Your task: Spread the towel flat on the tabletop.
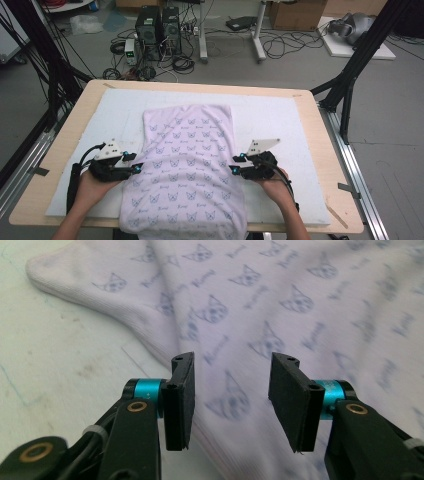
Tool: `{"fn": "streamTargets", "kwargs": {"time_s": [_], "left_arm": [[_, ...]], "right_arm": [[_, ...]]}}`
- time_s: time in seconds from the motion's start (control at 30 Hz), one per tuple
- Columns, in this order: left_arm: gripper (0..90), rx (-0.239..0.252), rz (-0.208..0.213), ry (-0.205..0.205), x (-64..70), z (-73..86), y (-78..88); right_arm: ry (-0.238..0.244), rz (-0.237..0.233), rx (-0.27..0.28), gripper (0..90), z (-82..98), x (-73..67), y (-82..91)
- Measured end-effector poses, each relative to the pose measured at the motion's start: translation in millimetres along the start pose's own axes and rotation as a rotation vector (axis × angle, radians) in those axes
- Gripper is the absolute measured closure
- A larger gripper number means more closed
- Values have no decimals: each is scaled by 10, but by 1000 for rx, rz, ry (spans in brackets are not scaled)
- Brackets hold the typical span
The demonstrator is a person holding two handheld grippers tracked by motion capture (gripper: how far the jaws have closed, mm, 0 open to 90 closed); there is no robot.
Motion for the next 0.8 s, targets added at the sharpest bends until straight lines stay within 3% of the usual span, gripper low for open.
{"fn": "streamTargets", "kwargs": {"time_s": [0.1,0.2,0.27,0.43,0.57,0.7,0.8], "left_arm": [[561,-31,3,14,-58,-17,-174],[758,-91,2,-8,-81,38,-282],[824,-80,5,-1,-93,29,-265],[837,-84,-3,-19,-74,38,-252],[839,-77,5,-17,-72,50,-221],[842,-69,18,-18,-70,76,-138],[825,-58,17,-21,-70,62,-105]], "right_arm": [[-28,2,-9,611,-11,125,-117],[-44,-6,-47,648,61,161,-202],[-49,-19,-76,707,114,172,-227],[-24,-17,-92,876,155,145,-228],[-16,-2,-99,900,177,118,-178],[-21,-37,-105,900,225,4,-71],[3,-25,-73,885,178,-52,-14]]}}
Point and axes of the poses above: each handheld gripper's, and its own axes: y roughly backward along the jaws, z roughly out of its underside, x roughly to its right, the point moved 5 cm from there along -y, roughly forward along the jaws, and after that the axes turned 11 degrees about y, right-handed, at the moved point
